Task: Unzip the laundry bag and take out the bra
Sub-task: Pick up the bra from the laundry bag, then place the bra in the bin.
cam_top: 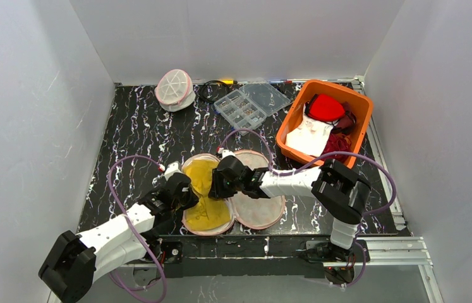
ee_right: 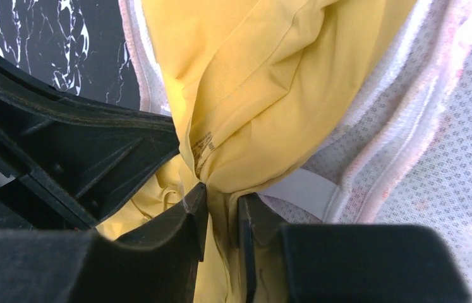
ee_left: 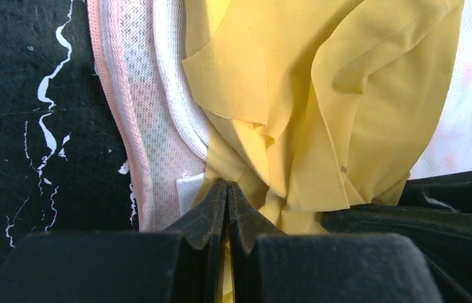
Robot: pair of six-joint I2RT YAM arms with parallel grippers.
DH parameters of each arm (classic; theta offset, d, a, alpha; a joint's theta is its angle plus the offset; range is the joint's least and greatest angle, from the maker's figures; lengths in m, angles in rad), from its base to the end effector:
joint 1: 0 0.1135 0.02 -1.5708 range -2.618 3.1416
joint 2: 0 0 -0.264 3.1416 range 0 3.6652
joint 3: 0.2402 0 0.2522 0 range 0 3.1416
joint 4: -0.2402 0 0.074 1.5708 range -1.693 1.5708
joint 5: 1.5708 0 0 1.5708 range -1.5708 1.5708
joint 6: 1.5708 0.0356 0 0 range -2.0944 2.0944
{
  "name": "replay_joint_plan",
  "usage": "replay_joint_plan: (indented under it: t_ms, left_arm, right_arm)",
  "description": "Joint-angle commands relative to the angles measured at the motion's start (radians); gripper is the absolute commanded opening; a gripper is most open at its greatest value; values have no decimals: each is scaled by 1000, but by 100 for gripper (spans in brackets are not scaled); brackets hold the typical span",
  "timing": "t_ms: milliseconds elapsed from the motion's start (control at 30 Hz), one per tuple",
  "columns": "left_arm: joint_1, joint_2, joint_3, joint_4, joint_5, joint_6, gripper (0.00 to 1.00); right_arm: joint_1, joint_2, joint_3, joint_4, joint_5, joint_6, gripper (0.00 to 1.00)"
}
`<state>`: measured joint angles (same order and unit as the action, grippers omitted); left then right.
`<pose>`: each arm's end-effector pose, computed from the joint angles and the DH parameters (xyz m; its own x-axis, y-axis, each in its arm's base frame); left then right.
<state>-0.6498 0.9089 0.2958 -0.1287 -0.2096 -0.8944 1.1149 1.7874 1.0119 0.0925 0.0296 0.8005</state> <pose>0.1421 -0.0987 0.1563 -0.7030 -0.4238 -0.5711 -0.1255 0.8644 -0.4869 0.1677 0.3395 0.1735 -0.8304 -0.0639 -0.5536 -0.4185 0.7275 0.5437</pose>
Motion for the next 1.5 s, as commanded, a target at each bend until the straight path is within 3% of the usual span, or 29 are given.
replay_joint_plan:
  t_ms: [0, 167, 367, 533, 700, 767, 1033, 1467]
  left_arm:
    - [3, -7, -18, -20, 19, -5, 0]
    - [3, -42, -1, -70, 8, 1, 0]
    - [3, -93, 48, -176, -27, 2, 2]
    - [3, -163, 92, -264, -47, 9, 19]
    - [4, -230, 130, -340, -73, 3, 44]
    - [4, -244, 147, -367, -81, 2, 49]
    - [4, -296, 193, -467, -107, -6, 53]
    - [4, -386, 198, -517, -91, -30, 54]
  right_arm:
    - [8, 16, 34, 68, -21, 17, 24]
    - [8, -20, 32, 44, -13, -9, 1]
    - [13, -76, 63, -33, 4, -67, 1]
    - [13, -135, 80, -90, 22, -109, 1]
    - [14, -182, 83, -140, 3, -144, 1]
    - [12, -203, 86, -155, 5, -152, 1]
    - [-17, -335, 126, -308, 73, -223, 1]
    - [-299, -529, 371, -671, 157, -431, 1]
